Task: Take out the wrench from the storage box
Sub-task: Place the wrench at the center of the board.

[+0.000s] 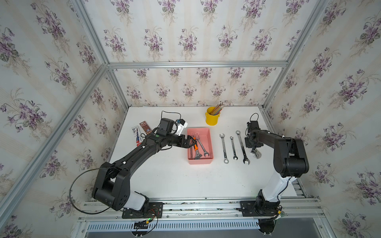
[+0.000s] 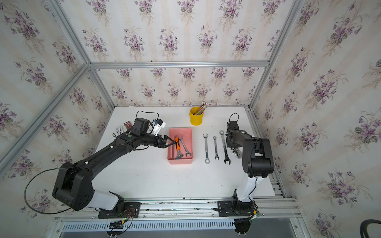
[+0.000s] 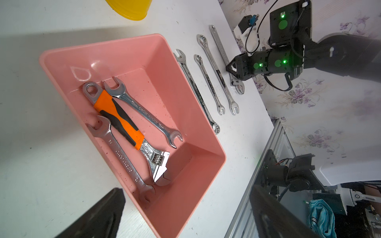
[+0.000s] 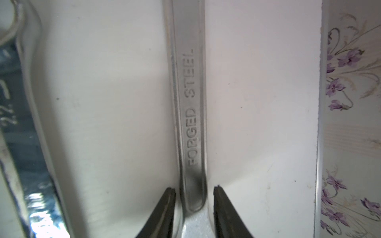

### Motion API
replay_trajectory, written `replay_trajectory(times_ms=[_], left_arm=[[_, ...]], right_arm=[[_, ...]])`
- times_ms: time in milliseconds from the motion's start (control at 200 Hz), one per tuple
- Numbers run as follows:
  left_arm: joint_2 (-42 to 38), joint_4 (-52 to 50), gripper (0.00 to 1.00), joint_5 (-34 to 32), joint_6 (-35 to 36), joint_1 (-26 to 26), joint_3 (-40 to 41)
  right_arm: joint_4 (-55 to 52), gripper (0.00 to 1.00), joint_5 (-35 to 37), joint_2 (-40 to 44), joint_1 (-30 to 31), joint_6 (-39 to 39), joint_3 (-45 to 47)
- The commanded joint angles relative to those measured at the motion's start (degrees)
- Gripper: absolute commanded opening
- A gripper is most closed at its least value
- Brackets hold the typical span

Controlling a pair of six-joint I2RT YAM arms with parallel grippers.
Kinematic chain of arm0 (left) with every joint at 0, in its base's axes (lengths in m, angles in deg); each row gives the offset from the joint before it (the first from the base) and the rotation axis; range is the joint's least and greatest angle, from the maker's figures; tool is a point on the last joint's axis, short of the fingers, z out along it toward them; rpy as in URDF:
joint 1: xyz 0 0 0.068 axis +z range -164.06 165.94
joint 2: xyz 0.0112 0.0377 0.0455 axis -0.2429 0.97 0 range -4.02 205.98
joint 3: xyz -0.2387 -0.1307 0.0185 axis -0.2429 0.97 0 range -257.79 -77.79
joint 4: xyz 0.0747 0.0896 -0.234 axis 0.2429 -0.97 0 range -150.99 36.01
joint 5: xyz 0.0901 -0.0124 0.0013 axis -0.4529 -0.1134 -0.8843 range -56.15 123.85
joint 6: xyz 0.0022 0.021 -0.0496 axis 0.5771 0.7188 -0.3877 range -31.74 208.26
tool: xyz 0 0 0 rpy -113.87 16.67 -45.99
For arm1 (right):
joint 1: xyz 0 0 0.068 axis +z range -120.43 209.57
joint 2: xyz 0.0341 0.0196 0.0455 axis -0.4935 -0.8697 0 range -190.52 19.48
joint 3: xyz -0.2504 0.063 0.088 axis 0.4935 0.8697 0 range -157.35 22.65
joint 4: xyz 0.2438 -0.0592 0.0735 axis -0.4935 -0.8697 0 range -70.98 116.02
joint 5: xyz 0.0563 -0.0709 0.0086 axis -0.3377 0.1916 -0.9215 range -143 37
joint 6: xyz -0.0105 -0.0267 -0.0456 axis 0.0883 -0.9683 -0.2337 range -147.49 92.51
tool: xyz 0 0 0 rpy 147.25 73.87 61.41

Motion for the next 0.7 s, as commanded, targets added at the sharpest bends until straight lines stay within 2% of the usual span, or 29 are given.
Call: replay_trajectory(times_ms=[0,155,285,594,694], left_arm=[[0.1,0.2,0.99,0.2,0.9,0.1,-0.6],[0.1,-0.5,0.99,-0.1,0.5,0.1,-1.3],[-0.5,-0.8,0.99,-1.4,-1.0,-0.2,-1.2],[-0.9,-5.7,0.99,-14.1,-5.3,-4.1,-2.9],[-0.1,-7.5,0.99,-17.7,-6.6,-6.4,-4.7]], right_arm=[[-2.8,0.37,-2.0,0.2,-0.1,0.6,0.1],[-3.4,0.38,-6.3,4.7,-0.1,2.7,-0.7],[-4.4,0.40,-14.3,10.5,0.0,5.7,-1.3],[-3.6,0.50,-33.6,26.5,3.7,16.8,3.8],[-2.4,0.58,-38.9,30.5,7.3,22.7,5.8]])
